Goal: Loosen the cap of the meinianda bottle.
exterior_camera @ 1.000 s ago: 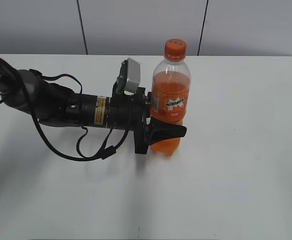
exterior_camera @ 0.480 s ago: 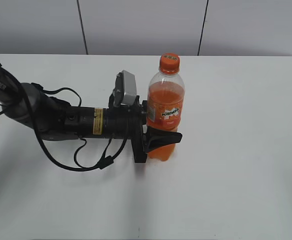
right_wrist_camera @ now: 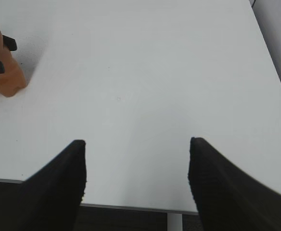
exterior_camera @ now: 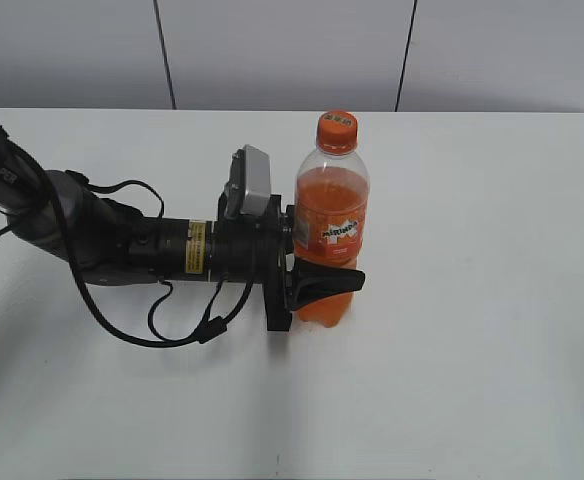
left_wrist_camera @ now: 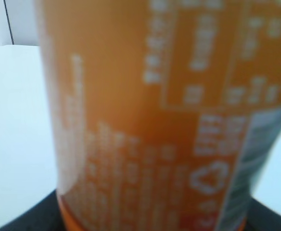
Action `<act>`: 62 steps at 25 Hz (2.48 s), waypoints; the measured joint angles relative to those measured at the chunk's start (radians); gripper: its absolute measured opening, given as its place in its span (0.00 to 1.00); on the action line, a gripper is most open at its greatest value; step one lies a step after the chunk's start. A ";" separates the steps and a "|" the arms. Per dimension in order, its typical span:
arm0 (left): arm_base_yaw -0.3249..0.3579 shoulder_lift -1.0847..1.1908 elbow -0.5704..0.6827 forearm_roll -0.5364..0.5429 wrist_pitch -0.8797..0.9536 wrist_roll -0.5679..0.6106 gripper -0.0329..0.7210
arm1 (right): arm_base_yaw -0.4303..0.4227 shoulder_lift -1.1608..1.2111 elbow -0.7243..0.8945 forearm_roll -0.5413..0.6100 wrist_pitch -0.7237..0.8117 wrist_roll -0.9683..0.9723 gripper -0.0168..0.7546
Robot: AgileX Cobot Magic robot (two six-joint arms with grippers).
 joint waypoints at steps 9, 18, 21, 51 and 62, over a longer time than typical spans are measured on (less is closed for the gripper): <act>0.003 0.000 0.000 0.024 -0.008 0.000 0.57 | 0.000 0.000 0.000 0.000 0.000 0.000 0.67; 0.003 0.000 0.000 0.026 -0.005 0.000 0.57 | 0.000 0.000 0.000 0.000 0.000 0.000 0.67; 0.003 0.000 0.000 0.026 -0.005 0.000 0.57 | 0.000 0.000 0.000 0.000 0.000 0.000 0.67; 0.003 0.000 0.000 0.023 -0.004 -0.004 0.57 | 0.000 1.202 -0.675 0.042 0.103 0.109 0.67; 0.003 0.000 0.000 0.023 -0.005 -0.005 0.57 | 0.000 1.588 -1.004 0.045 0.108 0.175 0.67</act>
